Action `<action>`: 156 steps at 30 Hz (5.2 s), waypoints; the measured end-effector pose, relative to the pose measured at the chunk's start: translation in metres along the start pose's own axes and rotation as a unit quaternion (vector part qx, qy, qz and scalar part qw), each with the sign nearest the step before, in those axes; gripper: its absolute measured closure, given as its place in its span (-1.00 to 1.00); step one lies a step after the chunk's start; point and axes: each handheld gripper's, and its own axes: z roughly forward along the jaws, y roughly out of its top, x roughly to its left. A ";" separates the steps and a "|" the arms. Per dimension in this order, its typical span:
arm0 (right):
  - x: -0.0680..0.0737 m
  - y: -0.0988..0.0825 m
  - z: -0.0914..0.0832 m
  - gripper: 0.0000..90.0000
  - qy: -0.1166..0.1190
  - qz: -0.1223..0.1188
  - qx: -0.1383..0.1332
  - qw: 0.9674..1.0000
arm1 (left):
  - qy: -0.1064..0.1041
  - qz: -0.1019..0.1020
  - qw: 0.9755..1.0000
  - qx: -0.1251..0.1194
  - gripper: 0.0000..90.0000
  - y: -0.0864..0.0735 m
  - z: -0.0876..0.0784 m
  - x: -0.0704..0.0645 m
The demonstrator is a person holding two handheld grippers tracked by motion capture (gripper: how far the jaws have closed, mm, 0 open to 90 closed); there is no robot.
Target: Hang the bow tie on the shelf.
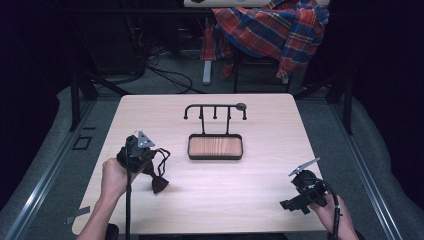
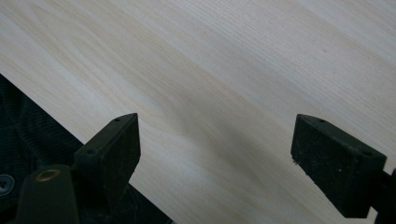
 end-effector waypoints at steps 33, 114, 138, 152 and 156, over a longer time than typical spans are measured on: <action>0.002 -0.006 -0.004 -0.66 -0.012 -0.001 -0.006 1.000 | 0.003 0.029 1.000 -0.006 0.98 0.062 0.006 0.007; 0.003 -0.006 -0.003 -0.66 -0.008 -0.011 0.005 1.000 | 0.006 -0.011 1.000 0.020 0.97 0.130 0.058 0.030; 0.003 -0.006 -0.002 -0.66 -0.009 -0.010 0.004 1.000 | -0.002 -0.017 0.999 0.038 0.39 0.118 0.062 0.029; 0.003 -0.006 -0.003 -0.66 -0.009 -0.007 0.004 1.000 | 0.005 -0.030 0.999 0.032 -0.43 0.116 0.049 0.029; 0.003 -0.006 -0.003 -0.66 -0.012 -0.009 0.005 1.000 | 0.006 -0.030 0.999 0.026 -0.54 0.113 0.043 0.028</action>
